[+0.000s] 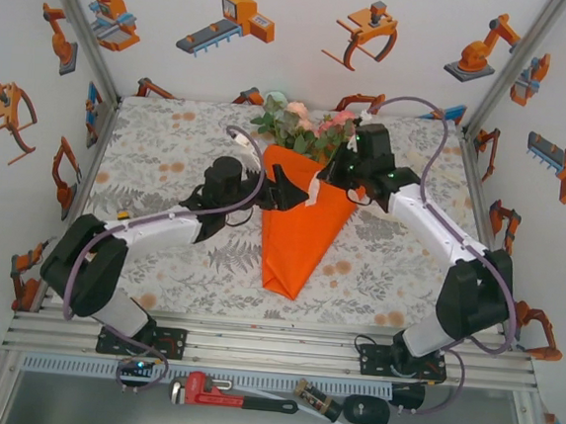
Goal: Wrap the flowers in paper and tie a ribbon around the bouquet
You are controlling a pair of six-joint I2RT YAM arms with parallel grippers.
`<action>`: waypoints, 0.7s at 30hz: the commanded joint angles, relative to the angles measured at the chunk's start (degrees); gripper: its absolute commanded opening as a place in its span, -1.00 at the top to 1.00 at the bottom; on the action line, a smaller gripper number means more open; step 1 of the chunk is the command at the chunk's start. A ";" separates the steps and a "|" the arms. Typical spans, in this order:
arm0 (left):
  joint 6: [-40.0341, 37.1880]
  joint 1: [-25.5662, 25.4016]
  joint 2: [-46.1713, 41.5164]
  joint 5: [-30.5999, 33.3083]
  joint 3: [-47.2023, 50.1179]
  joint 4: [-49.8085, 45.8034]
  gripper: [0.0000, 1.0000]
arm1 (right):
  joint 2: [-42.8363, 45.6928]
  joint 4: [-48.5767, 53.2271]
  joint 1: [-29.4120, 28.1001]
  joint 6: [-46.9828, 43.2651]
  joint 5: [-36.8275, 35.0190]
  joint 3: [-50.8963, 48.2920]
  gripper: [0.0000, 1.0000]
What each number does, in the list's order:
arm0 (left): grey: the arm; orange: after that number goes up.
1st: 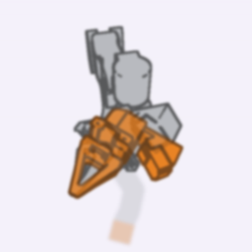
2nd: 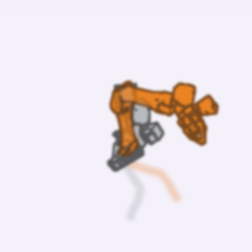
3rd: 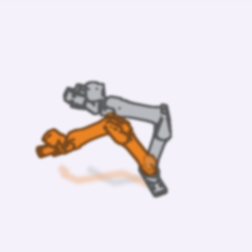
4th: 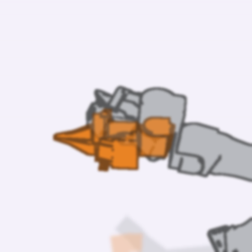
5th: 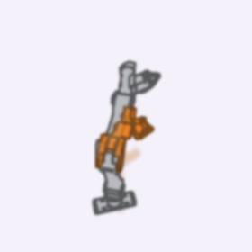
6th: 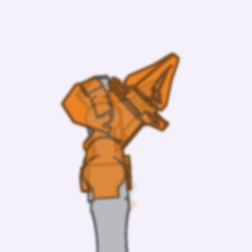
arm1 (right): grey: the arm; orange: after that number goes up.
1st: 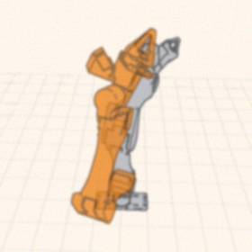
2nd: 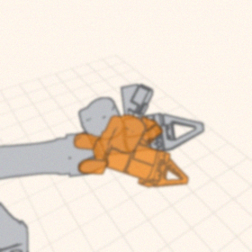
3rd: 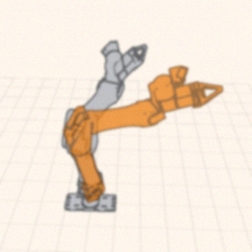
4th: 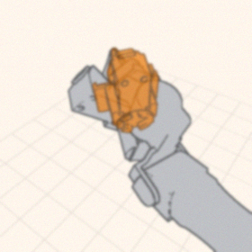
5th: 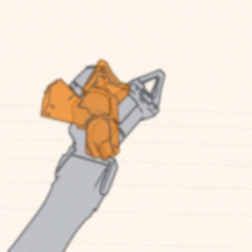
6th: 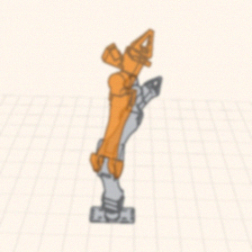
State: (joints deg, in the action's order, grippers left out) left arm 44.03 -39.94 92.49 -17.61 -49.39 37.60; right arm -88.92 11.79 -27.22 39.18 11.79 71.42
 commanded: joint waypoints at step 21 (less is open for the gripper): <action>-14.91 2.48 -29.99 24.21 3.85 -27.81 1.00 | -4.77 5.71 27.20 -13.32 -17.05 -1.06 0.07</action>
State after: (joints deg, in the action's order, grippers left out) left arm 33.85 -38.09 65.47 0.16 -47.62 18.61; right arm -87.50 15.09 -2.02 29.47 -0.89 67.59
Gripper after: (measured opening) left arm 0.008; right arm 0.459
